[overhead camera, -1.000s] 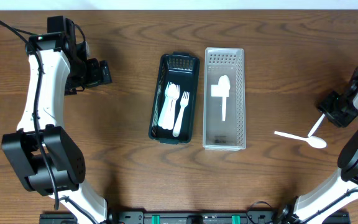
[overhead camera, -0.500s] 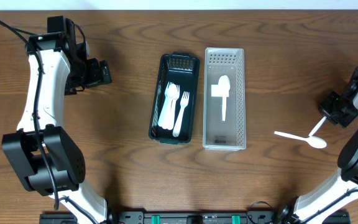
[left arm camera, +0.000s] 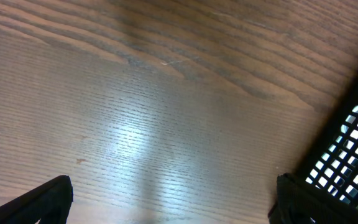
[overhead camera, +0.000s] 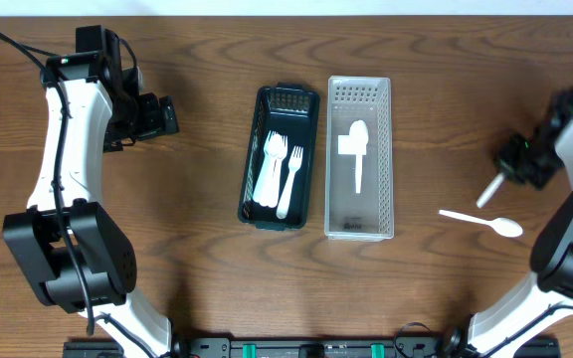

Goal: Pack container
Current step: 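Return the right gripper to the spoons and grasp another spoon, then carry the third white spoon into the grey basket and release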

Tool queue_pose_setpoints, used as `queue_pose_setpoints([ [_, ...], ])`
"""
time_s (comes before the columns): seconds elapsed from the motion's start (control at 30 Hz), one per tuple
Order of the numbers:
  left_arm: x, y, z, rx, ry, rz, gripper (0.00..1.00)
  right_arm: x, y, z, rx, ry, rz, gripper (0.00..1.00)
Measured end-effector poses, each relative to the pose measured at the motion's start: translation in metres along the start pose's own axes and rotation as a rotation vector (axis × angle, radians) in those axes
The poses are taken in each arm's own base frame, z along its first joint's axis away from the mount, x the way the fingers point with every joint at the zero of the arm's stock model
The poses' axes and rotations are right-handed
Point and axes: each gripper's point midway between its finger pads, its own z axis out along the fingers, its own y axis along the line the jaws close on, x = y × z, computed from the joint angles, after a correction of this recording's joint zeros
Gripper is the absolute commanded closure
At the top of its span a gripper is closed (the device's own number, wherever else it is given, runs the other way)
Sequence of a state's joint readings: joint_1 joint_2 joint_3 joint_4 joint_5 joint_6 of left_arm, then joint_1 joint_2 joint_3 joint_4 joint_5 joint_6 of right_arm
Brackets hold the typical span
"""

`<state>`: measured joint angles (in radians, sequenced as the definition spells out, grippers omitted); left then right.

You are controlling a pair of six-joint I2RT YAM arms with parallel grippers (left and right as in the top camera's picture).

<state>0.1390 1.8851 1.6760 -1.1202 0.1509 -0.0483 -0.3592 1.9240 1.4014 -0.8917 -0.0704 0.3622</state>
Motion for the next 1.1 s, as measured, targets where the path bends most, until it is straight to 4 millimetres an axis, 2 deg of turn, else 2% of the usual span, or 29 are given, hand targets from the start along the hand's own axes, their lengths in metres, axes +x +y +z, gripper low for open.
queue_pose_setpoints([
  [0.1,0.0,0.0,0.0,0.0,0.0,0.0,0.02,-0.008,0.059,-0.055,-0.075,-0.113,-0.123,0.91],
  [0.13,0.0,0.0,0.0,0.0,0.0,0.0,0.02,-0.007,0.086,-0.08,-0.114,-0.164,-0.18,0.9],
  [0.17,0.0,0.0,0.0,0.0,0.0,0.0,0.02,-0.005,0.104,-0.096,-0.145,-0.199,-0.217,0.9],
  [0.23,0.0,0.0,0.0,0.0,0.0,0.0,0.02,0.013,0.152,-0.132,-0.224,-0.264,-0.32,0.9],
  [0.27,0.0,0.0,0.0,0.0,0.0,0.0,0.02,0.02,0.164,-0.14,-0.247,-0.274,-0.346,0.91],
  [0.33,0.0,0.0,0.0,0.0,0.0,0.0,0.02,0.047,0.196,-0.149,-0.294,-0.266,-0.415,0.91],
  [0.4,0.0,0.0,0.0,0.0,0.0,0.0,0.02,0.07,0.215,-0.144,-0.308,-0.235,-0.459,0.91],
  [0.5,0.0,0.0,0.0,0.0,0.0,0.0,0.02,0.103,0.239,-0.124,-0.298,-0.177,-0.522,0.91],
  [0.67,0.0,0.0,0.0,0.0,0.0,0.0,0.02,0.144,0.261,-0.081,-0.224,-0.096,-0.583,0.91],
  [0.77,0.0,0.0,0.0,0.0,0.0,0.0,0.02,0.155,0.262,-0.054,-0.173,-0.053,-0.584,0.91],
  [0.97,0.0,0.0,0.0,0.0,0.0,0.0,0.02,0.161,0.245,-0.001,-0.051,0.039,-0.558,0.88],
  [1.0,0.0,0.0,0.0,0.0,0.0,0.0,0.02,0.161,0.243,0.004,-0.039,0.046,-0.556,0.86],
  [1.07,0.0,0.0,0.0,0.0,0.0,0.0,0.02,0.161,0.238,0.013,-0.02,0.063,-0.549,0.69],
  [1.1,0.0,0.0,0.0,0.0,0.0,0.0,0.02,0.161,0.237,0.015,-0.014,0.067,-0.552,0.67],
])
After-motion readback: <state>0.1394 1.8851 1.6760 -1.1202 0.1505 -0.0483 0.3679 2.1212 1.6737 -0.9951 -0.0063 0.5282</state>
